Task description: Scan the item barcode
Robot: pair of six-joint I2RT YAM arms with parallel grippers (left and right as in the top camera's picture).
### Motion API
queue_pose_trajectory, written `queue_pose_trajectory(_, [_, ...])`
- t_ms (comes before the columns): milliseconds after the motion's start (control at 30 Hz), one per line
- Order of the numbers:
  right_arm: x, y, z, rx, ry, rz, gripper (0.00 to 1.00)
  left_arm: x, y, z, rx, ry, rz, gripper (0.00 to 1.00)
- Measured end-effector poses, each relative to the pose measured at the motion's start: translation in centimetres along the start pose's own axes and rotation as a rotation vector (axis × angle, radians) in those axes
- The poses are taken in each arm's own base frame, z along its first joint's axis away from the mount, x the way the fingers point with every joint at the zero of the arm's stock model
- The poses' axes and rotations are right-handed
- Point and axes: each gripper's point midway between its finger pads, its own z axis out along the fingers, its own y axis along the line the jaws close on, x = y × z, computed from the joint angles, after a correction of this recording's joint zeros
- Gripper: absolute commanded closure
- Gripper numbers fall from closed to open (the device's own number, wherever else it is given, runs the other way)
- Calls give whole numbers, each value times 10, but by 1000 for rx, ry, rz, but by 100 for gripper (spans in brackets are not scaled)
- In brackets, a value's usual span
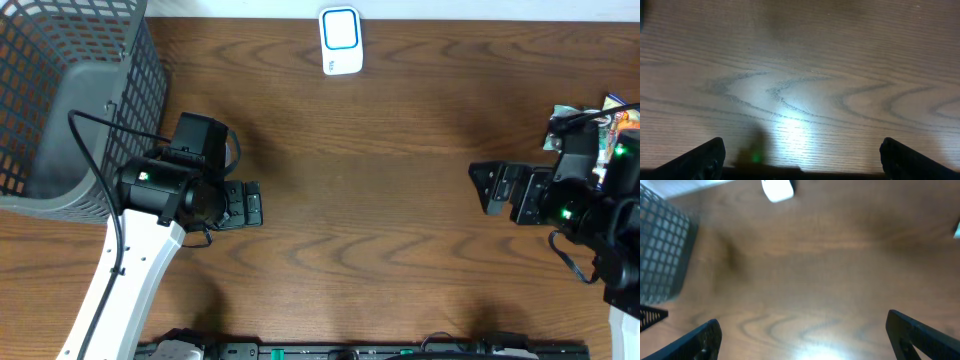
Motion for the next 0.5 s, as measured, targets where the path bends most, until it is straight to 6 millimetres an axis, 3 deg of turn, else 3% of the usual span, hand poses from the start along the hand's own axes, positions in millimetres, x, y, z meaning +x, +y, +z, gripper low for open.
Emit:
queue_pose_trajectory(133, [11,-3,3,6,50,19,1,0,0,0,0,0,0,2])
queue_pose_trajectory(500, [12,-3,3,6,53,20,1,0,0,0,0,0,0,2])
